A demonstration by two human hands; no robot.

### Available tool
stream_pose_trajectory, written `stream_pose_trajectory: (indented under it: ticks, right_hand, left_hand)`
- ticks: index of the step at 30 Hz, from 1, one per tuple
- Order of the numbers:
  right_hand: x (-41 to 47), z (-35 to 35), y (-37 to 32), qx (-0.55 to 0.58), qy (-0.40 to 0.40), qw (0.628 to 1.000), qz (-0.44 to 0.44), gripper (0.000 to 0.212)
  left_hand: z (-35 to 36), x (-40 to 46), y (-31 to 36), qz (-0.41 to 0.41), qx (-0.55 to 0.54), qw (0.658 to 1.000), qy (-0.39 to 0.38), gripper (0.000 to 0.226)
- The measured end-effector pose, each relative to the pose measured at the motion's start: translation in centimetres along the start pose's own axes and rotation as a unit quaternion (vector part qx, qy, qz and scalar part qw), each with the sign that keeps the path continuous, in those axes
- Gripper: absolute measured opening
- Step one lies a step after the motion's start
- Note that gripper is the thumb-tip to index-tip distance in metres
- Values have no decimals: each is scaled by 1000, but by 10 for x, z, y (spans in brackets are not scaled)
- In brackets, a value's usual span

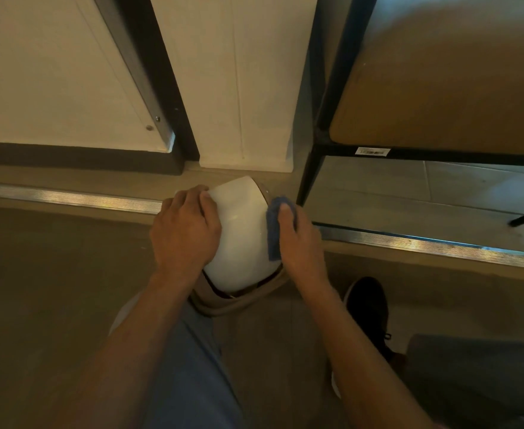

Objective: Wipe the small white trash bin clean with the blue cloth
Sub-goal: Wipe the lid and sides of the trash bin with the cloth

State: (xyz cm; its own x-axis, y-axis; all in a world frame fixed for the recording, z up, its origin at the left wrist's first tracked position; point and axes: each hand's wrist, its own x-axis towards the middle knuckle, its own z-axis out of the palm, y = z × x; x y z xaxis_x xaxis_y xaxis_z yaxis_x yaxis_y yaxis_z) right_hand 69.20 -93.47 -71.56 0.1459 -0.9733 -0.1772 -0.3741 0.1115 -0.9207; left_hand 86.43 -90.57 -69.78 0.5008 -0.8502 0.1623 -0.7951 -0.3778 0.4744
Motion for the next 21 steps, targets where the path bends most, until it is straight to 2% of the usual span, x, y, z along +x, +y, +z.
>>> stream_pose_trajectory:
  ticks: [2,4,7,9,11,14,16,19,21]
  right_hand:
    - [-19,2,15,-3,29,999,-18,49]
    - [-4,2,14,-9,24,1000,4,46]
    - [52,1,-5,0,-52,997,55,49]
    - [84,3,-23,-1,-114,992,53,44]
    - [100,8,-30,-1,-142,989,44,42]
    - [78,5,-20,23,-120,989,78,43]
    - [42,-4,-3,46,-76,994,66,36]
    - [2,-17,2,47,-60,996,35,24]
    - [16,-17,-3,21,-85,995,42,34]
  left_hand:
    - [0,-1,0,7,-1,1000,0,42]
    - [0,-3,0,12,-4,1000,-1,40]
    - [-2,-3,0,17,-9,1000,-7,40]
    - [-3,-2,0,20,-9,1000,-12,43]
    - [-1,0,-1,16,-9,1000,-15,45]
    - [0,0,-1,5,-15,1000,-7,43]
    - [0,0,0,0,-16,1000,-4,43]
    - [0,-1,1,0,-15,1000,-2,46]
    - [0,-2,0,8,-19,1000,2,45]
